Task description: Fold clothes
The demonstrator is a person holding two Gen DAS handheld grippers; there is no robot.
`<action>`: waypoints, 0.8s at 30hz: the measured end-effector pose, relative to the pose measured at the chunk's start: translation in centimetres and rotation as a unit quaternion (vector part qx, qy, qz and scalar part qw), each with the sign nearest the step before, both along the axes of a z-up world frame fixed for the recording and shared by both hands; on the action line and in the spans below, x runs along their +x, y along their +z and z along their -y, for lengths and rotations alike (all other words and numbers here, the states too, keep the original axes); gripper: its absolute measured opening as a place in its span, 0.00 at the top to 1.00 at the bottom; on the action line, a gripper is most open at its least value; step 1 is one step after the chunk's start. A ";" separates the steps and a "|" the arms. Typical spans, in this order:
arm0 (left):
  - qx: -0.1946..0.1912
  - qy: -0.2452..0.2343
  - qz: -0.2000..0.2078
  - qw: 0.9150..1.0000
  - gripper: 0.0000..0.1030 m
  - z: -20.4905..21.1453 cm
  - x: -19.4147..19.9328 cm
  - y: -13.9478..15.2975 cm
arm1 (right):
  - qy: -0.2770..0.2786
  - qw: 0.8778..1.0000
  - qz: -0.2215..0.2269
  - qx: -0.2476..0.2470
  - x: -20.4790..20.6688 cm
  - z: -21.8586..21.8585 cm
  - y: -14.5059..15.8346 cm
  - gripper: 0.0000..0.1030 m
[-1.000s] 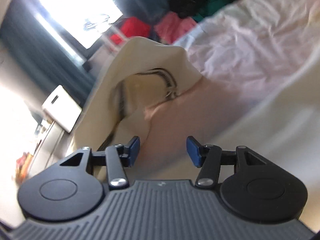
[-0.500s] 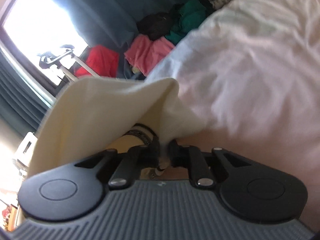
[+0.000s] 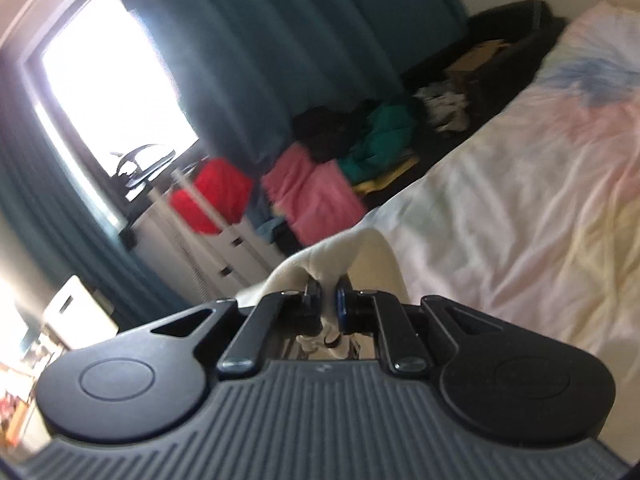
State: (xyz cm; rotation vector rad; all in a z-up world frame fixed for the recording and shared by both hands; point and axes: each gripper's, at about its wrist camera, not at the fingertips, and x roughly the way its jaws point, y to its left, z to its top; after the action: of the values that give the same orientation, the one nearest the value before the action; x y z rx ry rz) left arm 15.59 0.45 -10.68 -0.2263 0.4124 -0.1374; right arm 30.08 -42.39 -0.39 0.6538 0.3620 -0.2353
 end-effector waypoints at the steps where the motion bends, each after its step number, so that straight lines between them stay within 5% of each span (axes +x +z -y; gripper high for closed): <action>1: 0.000 0.000 -0.002 1.000 0.03 0.0 0.1 0.0 | -0.009 1.000 -0.008 -0.010 0.4 0.8 0.5 0.90; 6: -0.002 0.004 -0.016 1.000 0.03 -0.3 0.7 -0.5 | -0.048 0.992 -0.089 -0.078 5.6 2.9 0.8 0.89; 12: 0.011 0.007 -0.016 1.000 0.03 -0.4 1.6 -1.4 | -0.055 0.979 -0.131 -0.146 12.8 1.0 -2.3 0.87; 15: 0.014 0.006 -0.024 1.000 0.03 -0.4 2.3 -2.0 | -0.051 0.982 -0.130 -0.125 14.5 0.8 -4.4 0.74; 17: 0.015 0.004 -0.030 0.999 0.03 -0.3 2.7 -2.4 | -0.054 0.987 -0.102 -0.107 14.3 0.8 -5.3 0.38; 19: 0.015 0.003 -0.033 0.999 0.03 -0.4 3.0 -2.6 | -0.057 0.991 -0.070 -0.101 13.4 0.8 -5.8 0.24; 24: 0.017 0.004 -0.030 0.999 0.03 -0.3 2.9 -2.7 | -0.056 0.997 -0.034 -0.031 8.8 0.8 -7.6 0.24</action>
State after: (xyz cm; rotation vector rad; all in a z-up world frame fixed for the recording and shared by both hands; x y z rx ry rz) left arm 18.48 0.75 -13.34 -0.1983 0.4730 -0.1165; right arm 38.84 -43.15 -7.94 0.6054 0.3829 -0.3747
